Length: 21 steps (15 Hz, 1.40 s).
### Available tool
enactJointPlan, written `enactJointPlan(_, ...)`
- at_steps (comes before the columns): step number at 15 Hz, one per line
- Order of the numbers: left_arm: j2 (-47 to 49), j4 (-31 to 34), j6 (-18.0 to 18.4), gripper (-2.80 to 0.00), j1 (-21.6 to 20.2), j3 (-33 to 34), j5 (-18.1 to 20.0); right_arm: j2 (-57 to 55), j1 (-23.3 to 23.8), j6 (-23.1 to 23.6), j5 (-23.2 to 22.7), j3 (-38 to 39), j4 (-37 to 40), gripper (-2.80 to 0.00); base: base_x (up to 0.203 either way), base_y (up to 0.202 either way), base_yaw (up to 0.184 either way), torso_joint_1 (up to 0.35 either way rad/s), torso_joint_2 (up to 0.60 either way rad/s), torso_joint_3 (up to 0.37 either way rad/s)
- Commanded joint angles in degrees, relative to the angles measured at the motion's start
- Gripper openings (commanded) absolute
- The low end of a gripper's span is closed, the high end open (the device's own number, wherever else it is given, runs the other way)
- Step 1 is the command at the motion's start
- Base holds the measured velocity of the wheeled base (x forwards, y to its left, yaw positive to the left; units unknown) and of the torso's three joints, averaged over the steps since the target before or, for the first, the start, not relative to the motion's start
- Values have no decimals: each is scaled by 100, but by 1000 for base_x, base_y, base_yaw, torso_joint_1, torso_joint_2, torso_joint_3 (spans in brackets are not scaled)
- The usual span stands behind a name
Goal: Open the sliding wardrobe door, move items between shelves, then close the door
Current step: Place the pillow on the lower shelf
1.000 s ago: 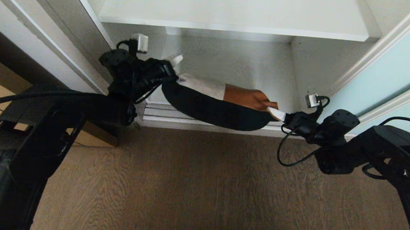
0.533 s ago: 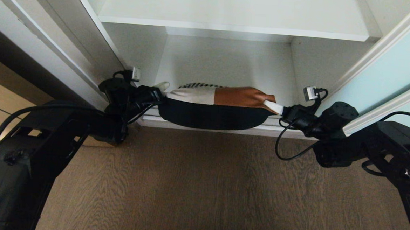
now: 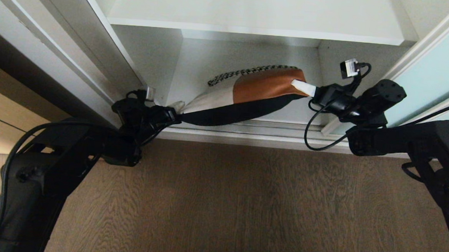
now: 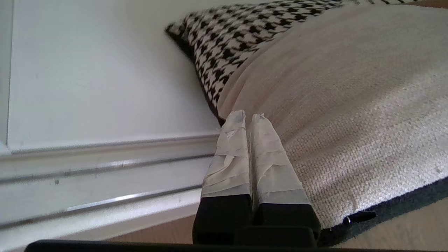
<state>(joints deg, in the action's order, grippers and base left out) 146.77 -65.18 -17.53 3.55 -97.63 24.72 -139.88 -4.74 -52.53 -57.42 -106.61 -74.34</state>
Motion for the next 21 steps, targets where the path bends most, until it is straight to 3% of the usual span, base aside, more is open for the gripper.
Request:
enactJointPlan(1,202,40,-14,-280,2,-127,9,-522,47,-26,-46,-176,-30,-280,0,0,0,0,0,0)
enactJointPlan(3,288,322,-14,-280,6,-204,-31,-1125,161,-4,-53,-365,148,-280,0,0,0,0,0,0)
enactJointPlan(5,522,683,-17,-280,6,-470,-184,-1551,251,188,-61,-492,860,-280,0,0,0,0,0,0)
enactJointPlan(8,903,1557,-22,-280,6,-911,-691,-1756,263,916,-18,-515,1901,-280,0,0,0,0,0,0)
enactJointPlan(12,554,2638,-280,-280,45,-751,-1132,-1710,212,955,641,-510,2515,-280,0,0,0,0,0,0)
enactJointPlan(14,528,2685,-596,-280,76,-811,-1296,-1687,211,964,653,-510,2486,-280,0,0,0,0,0,0)
enactJointPlan(21,593,2402,-442,-280,115,-939,-1373,-1798,246,973,850,-510,2172,-280,0,0,0,0,0,0)
